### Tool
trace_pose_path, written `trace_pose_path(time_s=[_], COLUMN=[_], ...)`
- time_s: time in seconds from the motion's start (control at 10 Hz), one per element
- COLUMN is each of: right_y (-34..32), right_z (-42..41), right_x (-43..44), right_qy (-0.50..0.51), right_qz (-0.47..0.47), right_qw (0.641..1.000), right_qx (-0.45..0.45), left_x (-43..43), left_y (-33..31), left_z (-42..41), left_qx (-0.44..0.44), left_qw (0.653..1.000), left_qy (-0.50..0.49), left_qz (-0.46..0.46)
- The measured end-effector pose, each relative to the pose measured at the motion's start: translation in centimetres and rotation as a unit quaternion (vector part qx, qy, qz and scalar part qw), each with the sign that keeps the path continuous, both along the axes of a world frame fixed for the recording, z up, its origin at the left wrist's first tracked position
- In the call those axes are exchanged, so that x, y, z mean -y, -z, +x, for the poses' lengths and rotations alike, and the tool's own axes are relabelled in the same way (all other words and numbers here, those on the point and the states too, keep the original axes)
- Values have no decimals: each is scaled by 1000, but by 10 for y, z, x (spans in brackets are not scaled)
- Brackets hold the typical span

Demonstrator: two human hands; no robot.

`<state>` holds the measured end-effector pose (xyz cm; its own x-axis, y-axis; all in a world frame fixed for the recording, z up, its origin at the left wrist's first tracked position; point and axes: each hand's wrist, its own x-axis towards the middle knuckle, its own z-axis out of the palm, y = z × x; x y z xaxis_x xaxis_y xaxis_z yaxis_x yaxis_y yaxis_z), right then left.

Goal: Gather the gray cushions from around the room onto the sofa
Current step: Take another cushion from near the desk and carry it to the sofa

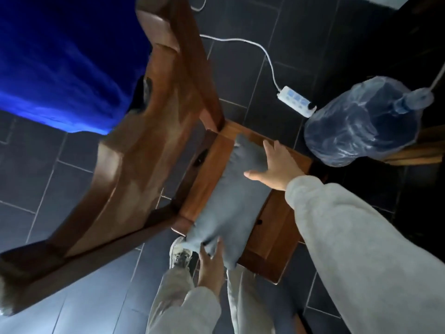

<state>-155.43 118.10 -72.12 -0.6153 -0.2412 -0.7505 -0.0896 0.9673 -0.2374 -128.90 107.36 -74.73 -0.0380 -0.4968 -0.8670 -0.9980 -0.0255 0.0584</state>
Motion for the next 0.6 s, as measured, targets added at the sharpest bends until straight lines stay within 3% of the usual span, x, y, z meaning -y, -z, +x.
trace_pose_path(time_s=[0.1, 0.3, 0.4, 0.6], right_y=[17, 42, 41, 14], right_z=[-9, -16, -22, -42], right_x=[-3, -12, -19, -64], right_qy=[-3, 52, 70, 207], right_qz=[-37, -76, -88, -94], right_qw=[999, 996, 993, 974], right_qx=[4, 23, 27, 0], left_x=[-5, -7, -8, -2], left_y=[7, 26, 32, 5], left_z=[-10, -12, -13, -81], left_qx=[-45, -92, -122, -188], left_qw=[910, 907, 947, 937], left_qy=[-410, -411, -297, -283], left_qz=[48, 0, -29, -78])
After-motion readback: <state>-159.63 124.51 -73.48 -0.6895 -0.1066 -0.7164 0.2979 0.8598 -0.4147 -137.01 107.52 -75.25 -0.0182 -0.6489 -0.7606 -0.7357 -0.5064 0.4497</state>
